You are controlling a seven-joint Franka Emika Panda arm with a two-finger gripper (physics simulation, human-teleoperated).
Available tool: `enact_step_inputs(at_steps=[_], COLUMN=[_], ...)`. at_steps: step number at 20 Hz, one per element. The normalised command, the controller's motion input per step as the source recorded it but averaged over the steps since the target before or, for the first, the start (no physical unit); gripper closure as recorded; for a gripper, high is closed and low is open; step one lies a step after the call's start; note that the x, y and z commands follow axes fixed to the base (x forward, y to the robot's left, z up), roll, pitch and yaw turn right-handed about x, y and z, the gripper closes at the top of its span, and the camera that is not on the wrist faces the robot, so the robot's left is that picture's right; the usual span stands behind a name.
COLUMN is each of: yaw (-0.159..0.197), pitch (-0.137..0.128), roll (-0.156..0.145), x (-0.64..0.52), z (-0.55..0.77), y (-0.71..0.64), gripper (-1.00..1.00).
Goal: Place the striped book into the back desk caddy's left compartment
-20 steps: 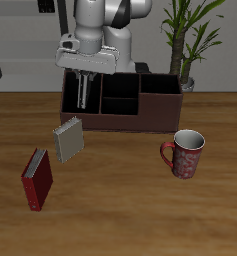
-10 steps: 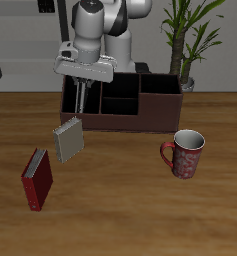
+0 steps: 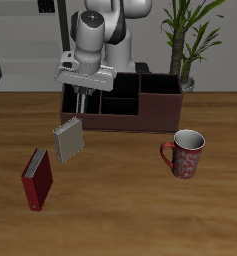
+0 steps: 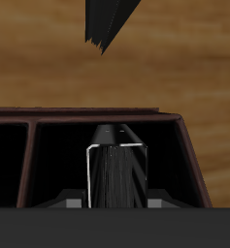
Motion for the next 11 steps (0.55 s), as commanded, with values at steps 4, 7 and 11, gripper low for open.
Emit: enact_step_inputs(at_steps=[4, 7, 11], yaw=[-0.005, 0.005, 0.005], pitch=[0.036, 0.003, -0.009], roll=[-0.003, 0.009, -0.003], x=[0.03, -0.01, 0.05], z=[-0.05, 0.02, 0.12], y=[-0.04, 0.00, -0.04], gripper=[-1.00, -1.00, -1.00])
